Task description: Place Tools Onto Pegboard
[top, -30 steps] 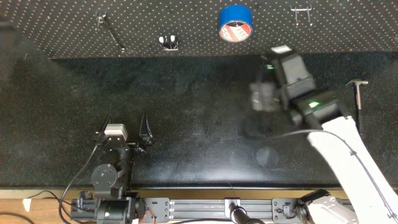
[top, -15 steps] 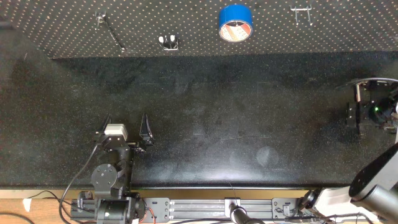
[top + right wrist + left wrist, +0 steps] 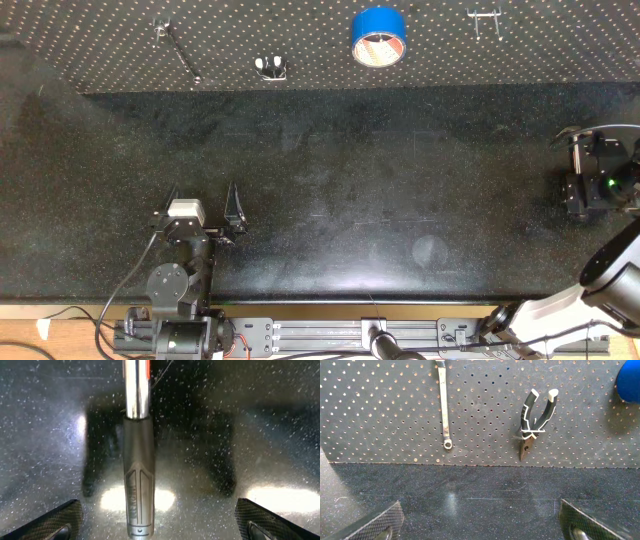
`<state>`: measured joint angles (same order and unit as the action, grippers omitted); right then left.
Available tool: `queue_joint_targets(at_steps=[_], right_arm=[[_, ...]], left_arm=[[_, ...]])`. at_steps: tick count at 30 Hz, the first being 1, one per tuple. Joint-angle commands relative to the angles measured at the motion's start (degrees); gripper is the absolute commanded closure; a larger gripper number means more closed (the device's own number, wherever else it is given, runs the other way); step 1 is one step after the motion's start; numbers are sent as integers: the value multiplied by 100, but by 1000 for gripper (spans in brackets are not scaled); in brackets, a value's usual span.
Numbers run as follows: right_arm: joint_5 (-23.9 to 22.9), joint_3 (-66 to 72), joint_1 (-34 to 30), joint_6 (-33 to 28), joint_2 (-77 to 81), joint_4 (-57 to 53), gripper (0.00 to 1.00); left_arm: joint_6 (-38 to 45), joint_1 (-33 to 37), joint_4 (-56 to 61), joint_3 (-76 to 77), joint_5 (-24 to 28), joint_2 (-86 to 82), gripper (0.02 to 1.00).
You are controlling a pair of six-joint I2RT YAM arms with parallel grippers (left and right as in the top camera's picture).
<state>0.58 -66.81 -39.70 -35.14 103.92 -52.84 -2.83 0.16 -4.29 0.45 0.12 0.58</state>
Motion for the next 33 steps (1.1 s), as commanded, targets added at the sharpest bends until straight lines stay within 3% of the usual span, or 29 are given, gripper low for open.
queue_joint_targets(at_steps=[1,11,12,13,15,17,21,23,25,26,29,31,33], right_arm=[[142,20,2,-356,125,127,7],[140,24,402,-308,400,260,5],[142,24,402,-308,400,260,130],[140,24,402,-308,400,260,378],[140,24,402,-308,400,258,766],[140,24,402,-308,400,258,921],[153,24,402,-304,385,260,925],[216,24,402,76,-33,264,925],[1484,24,402,533,-1532,289,925],[1808,24,461,957,-2326,286,925],[1838,24,1478,1523,-3676,369,925],[1836,24,2452,1755,-3711,964,925],[1834,24,2944,1755,-3576,1381,925]], left_arm=[[-9,-24,-42,-13,42,-39,25],[-11,-24,-42,-13,44,-39,23],[-9,-24,-42,-13,42,-39,25],[-11,-24,-42,-13,44,-39,23],[-9,-24,-42,-13,42,-39,25],[-9,-24,-42,-13,42,-39,25],[-9,-24,-42,-13,44,-39,25],[-11,-24,-42,-13,42,-39,25],[-9,-24,-42,-13,42,-39,25],[-9,-24,-42,-13,42,-39,25],[-11,-24,-42,-13,44,-39,25],[-9,-24,-42,-13,42,-39,23],[-9,-24,-42,-13,42,-39,25]])
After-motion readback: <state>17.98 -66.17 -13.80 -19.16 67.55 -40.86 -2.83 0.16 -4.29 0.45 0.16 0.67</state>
